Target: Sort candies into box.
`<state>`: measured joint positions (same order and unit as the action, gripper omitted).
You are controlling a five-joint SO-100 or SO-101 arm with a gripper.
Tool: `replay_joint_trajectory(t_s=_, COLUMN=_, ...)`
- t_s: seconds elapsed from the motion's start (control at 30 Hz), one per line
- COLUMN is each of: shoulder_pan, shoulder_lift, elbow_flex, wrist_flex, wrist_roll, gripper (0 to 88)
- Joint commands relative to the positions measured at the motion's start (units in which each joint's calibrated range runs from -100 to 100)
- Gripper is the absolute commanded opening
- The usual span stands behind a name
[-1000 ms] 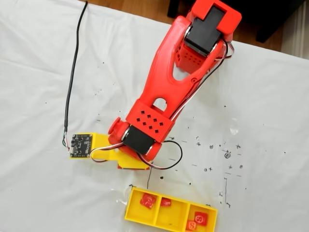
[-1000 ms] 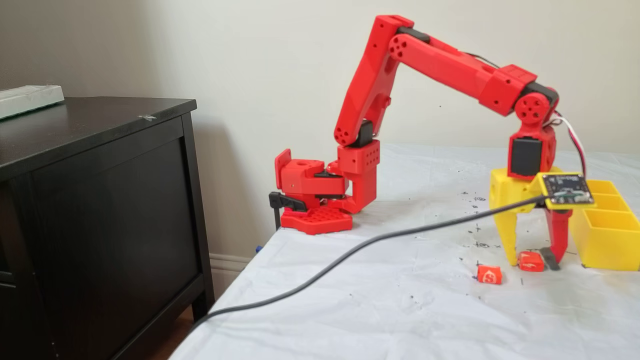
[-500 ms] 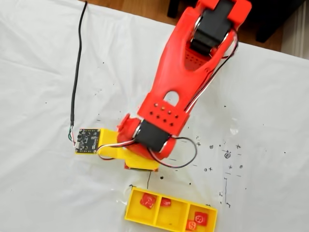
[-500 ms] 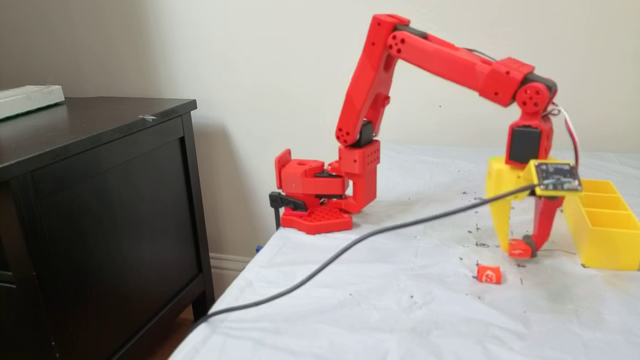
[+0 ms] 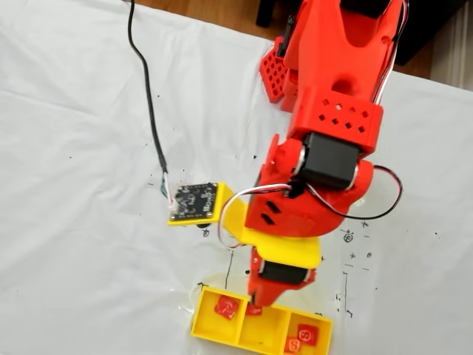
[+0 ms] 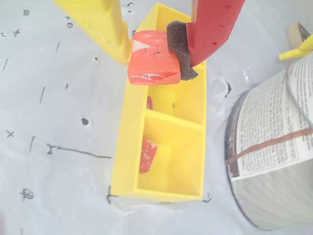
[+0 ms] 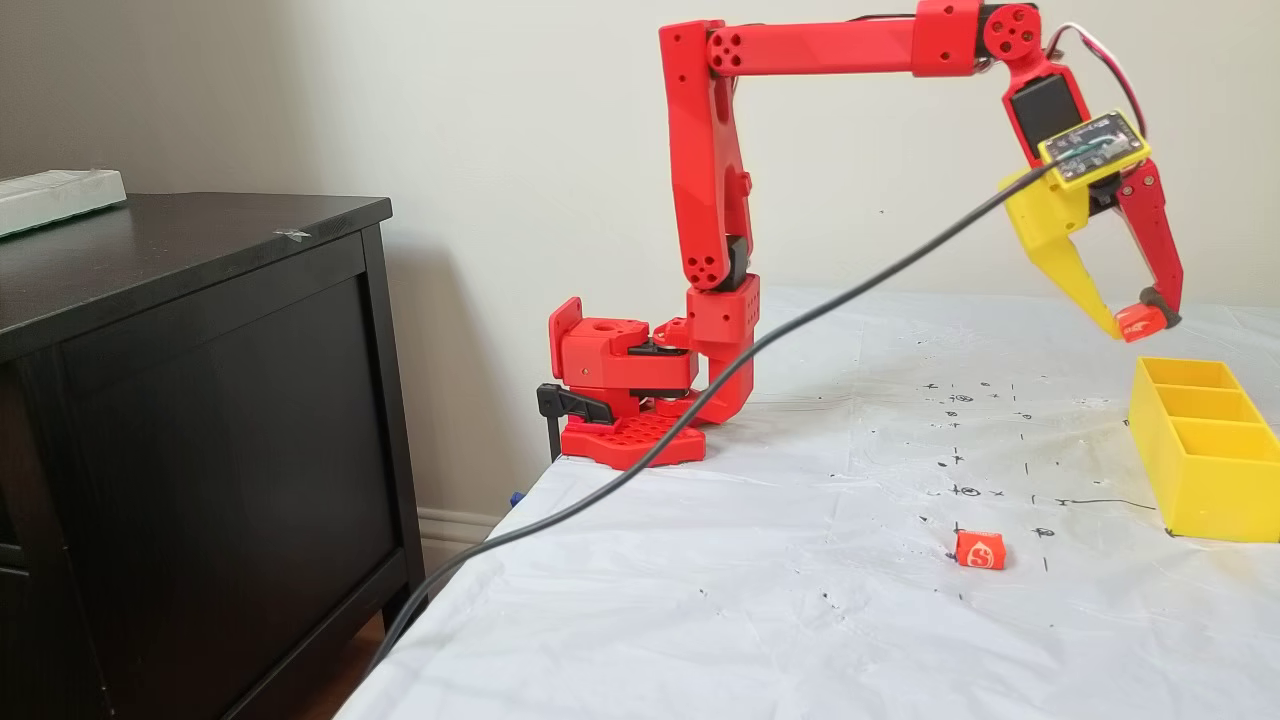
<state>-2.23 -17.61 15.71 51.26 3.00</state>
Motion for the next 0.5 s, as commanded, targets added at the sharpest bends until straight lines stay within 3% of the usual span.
replay_joint_trajectory(t_s=0.0, shoulder_pan=-3.47, shoulder_lift=-5.38, elbow_flex=3.09, wrist_flex=-12.57, wrist_roll=-0.68, gripper=0.2)
replay_joint_trajectory(t_s=0.2, shoulder_pan=-3.83, shoulder_lift=0.98, elbow_flex=3.54, wrist_flex=-21.82, wrist_roll=-0.98, gripper=0.2)
replay_joint_trajectory(t_s=0.47, shoulder_pan=-3.74, shoulder_lift=6.07, elbow_flex=1.08, wrist_flex=-21.42, wrist_roll=-0.49, gripper=0.2)
